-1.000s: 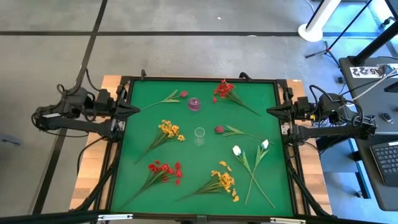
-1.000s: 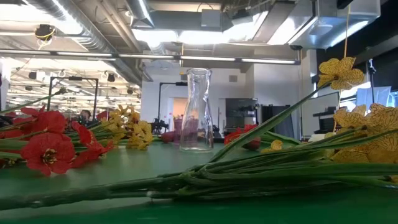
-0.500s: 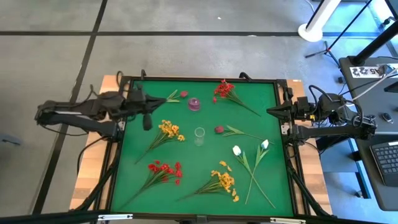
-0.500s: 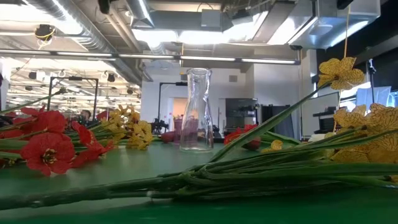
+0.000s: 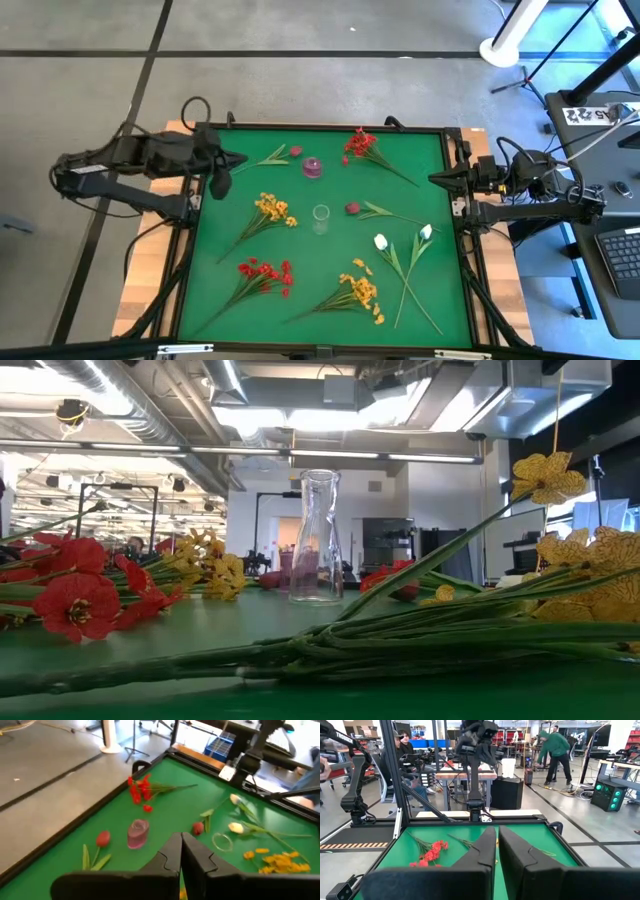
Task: Sort flowers into vase by color
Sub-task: Put the top yellow flowers into the transparent vase, then put the left white flower into the transparent vase
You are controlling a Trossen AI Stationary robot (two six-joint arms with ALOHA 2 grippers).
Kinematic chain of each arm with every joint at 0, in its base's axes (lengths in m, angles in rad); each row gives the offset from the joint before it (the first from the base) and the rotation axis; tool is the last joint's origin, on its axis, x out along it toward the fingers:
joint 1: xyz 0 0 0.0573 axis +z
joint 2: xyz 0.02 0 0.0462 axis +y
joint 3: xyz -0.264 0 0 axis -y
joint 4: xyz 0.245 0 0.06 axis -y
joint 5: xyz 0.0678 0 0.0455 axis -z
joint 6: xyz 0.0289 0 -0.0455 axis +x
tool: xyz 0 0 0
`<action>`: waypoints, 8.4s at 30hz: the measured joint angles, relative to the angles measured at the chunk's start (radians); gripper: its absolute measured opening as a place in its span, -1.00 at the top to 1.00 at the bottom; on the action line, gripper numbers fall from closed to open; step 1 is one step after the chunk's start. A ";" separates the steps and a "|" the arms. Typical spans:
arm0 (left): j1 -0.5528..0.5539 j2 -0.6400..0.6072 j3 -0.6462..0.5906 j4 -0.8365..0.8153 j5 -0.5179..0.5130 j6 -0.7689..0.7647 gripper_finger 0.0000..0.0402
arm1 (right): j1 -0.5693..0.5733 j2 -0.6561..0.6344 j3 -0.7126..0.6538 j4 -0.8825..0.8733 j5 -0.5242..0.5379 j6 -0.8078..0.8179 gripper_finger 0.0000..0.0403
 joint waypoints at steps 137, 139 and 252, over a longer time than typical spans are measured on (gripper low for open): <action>-0.190 0.634 -0.545 0.187 0.134 -0.422 0.70 | 0.000 0.000 0.000 -0.019 0.000 0.000 0.89; -0.191 0.633 -0.547 0.186 0.111 -0.412 0.89 | 0.000 0.000 0.000 -0.019 0.000 0.000 0.89; -0.045 0.458 -0.517 1.380 0.245 0.260 -0.36 | 0.000 0.000 0.000 -0.011 0.105 0.000 0.89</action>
